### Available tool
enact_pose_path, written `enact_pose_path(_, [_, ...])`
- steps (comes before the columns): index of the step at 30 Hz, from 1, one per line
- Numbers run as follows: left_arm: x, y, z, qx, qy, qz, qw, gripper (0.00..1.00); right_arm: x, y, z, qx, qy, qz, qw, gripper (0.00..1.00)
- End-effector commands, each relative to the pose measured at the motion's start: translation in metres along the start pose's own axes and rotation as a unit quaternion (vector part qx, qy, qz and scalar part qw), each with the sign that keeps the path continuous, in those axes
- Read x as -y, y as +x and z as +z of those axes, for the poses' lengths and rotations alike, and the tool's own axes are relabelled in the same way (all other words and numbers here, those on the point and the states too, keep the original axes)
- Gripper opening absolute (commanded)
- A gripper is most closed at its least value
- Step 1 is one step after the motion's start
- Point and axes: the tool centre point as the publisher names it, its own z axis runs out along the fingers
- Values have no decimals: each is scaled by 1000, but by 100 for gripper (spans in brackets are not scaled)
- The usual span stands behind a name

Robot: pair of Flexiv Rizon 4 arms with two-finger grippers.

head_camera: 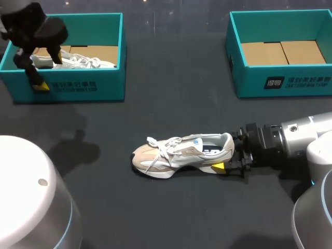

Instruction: Take the shoe out of the shoebox, open the shoe tongue, remove and reinsert the insole, then place the shoe into the shoebox

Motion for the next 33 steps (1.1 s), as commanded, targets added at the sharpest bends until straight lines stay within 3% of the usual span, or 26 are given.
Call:
enact_pose_path(1, [36, 1, 18, -10, -42, -84, 996, 100, 2, -2, 0, 0, 2, 0, 1000, 0])
enact_pose_path(9, [95, 12, 31, -25, -24, -206, 978, 100, 2, -2, 0, 0, 2, 0, 1000, 0])
enact_pose_path(25, [95, 12, 31, -25, -24, -206, 978, 100, 2, -2, 0, 0, 2, 0, 1000, 0])
enact_pose_path(29, [113, 27, 41, -22, -24, -298, 954, 100, 2, -2, 0, 0, 2, 0, 1000, 0])
enact_pose_path(32, [129, 37, 48, -6, -42, -353, 935, 100, 2, -2, 0, 0, 2, 0, 1000, 0])
enact_pose_path(33, [136, 38, 50, -2, -55, -392, 918, 100, 2, -2, 0, 0, 2, 0, 1000, 0])
